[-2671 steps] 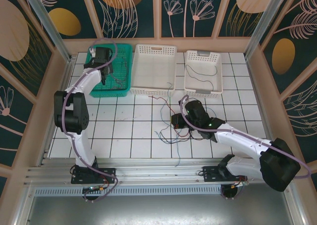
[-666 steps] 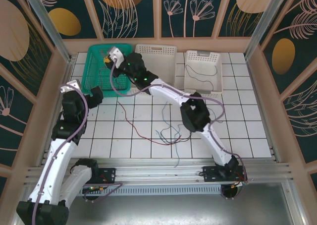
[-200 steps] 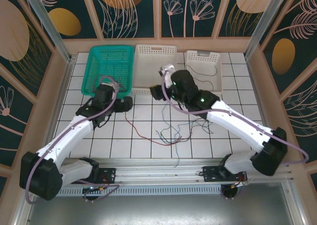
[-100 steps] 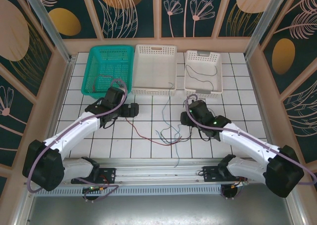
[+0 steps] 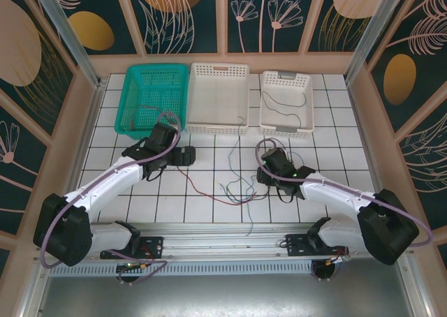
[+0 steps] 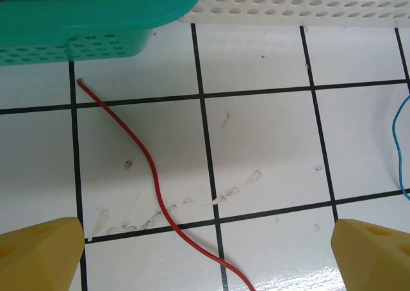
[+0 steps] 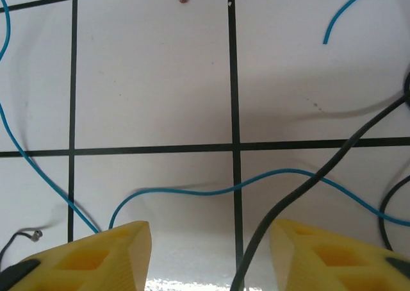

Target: Untangle the cables

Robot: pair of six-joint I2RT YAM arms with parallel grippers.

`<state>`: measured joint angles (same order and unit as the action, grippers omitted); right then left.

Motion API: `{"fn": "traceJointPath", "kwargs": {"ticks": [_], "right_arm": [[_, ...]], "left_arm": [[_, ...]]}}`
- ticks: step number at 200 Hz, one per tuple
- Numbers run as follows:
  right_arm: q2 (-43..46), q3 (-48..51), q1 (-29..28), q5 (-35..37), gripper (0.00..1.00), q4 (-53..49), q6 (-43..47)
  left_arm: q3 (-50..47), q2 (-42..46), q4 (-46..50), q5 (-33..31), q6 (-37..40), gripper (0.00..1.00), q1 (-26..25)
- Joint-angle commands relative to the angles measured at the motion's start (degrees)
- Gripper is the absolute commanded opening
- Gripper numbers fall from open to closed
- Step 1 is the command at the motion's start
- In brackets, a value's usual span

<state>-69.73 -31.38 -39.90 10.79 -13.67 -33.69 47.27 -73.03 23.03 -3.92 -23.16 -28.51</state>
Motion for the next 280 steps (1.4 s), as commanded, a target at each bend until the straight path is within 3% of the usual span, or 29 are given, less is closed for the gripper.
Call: {"fn": "traceJointPath", "kwargs": {"ticks": [1, 30, 69, 118, 200, 280], "right_arm": [[-1.4, -2.1, 1.0, 2.2, 0.31, 2.1, 1.2], [-0.5, -3.1, 1.5, 1.7, 0.00, 1.8, 2.1], [9.4, -9.3, 1.5, -2.3, 0.00, 1.0, 5.1], [16.6, -17.0, 1.3, -16.1, 0.00, 4.3, 8.7], [15.9, -22.9, 1.4, -29.4, 0.00, 12.3, 10.3], [14.3, -26.4, 1.6, -30.0, 0.00, 12.5, 12.0]], "left_arm": [[-0.3, -0.7, 1.3, -1.1, 1.1, 0.99, -0.3], [-0.1, -0.9, 1.3, -0.9, 1.0, 0.98, -0.6], [0.3, -0.2, 0.3, 1.8, -0.2, 0.99, -1.1], [1.3, 1.8, -2.8, 7.9, -3.3, 0.99, -2.6], [-0.1, 5.9, -19.6, 23.0, -9.5, 0.98, -7.8], [-2.8, 5.8, -29.7, 29.1, -8.3, 0.98, -15.0]]}}
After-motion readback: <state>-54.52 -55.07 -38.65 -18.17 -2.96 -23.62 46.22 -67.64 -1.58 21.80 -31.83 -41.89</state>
